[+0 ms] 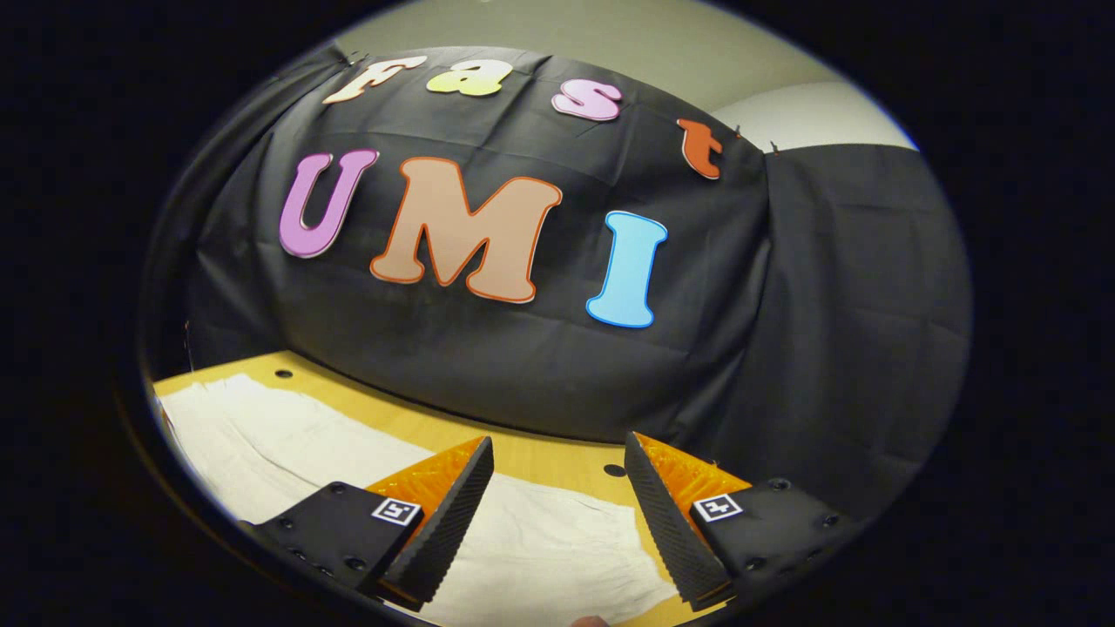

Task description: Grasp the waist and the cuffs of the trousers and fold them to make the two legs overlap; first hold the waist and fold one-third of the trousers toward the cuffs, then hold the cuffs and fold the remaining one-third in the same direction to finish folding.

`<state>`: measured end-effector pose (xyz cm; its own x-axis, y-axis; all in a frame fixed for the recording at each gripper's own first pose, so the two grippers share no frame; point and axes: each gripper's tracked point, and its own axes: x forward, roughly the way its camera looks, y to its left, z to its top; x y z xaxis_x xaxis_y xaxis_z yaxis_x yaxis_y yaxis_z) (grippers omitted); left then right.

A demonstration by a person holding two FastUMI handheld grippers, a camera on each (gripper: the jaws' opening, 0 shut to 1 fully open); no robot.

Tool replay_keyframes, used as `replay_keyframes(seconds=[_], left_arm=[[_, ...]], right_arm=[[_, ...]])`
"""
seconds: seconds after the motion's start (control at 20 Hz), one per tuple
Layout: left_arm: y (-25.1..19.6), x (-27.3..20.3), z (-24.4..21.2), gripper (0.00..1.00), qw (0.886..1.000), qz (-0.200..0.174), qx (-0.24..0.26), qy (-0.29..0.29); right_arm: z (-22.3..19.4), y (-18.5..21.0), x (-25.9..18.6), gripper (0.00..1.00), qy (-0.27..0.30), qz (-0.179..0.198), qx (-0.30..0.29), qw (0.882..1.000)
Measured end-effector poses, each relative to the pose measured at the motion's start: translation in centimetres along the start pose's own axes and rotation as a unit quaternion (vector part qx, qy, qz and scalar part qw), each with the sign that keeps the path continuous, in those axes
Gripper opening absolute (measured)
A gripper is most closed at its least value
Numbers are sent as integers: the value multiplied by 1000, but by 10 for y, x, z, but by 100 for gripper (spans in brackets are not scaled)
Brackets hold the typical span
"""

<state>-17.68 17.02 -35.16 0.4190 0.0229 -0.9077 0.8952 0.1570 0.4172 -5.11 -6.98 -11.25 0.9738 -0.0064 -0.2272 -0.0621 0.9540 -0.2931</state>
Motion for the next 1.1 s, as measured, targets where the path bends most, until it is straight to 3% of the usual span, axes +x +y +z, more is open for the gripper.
replay_keyframes(seconds=[0.15, 0.3, 0.65, 0.85, 1.1], left_arm=[[0, 0, -1, 0, 1000, 4, 6, 0], [0, 0, 0, 0, 1000, 7, -3, 1], [0, 1, 0, 0, 1000, 8, -12, -1], [-1, 1, 0, 0, 1000, 25, 0, 1], [0, 1, 0, 0, 999, 41, 3, 2]], right_arm=[[-36, -18, -12, 98, 24, 12, -81, 996], [-74, -35, -22, 98, 45, 22, -171, 984], [-158, -42, -61, 99, 115, 89, -298, 943], [-188, -28, -80, 98, 125, 150, -359, 913], [-218, -25, -88, 97, 141, 199, -417, 875]])
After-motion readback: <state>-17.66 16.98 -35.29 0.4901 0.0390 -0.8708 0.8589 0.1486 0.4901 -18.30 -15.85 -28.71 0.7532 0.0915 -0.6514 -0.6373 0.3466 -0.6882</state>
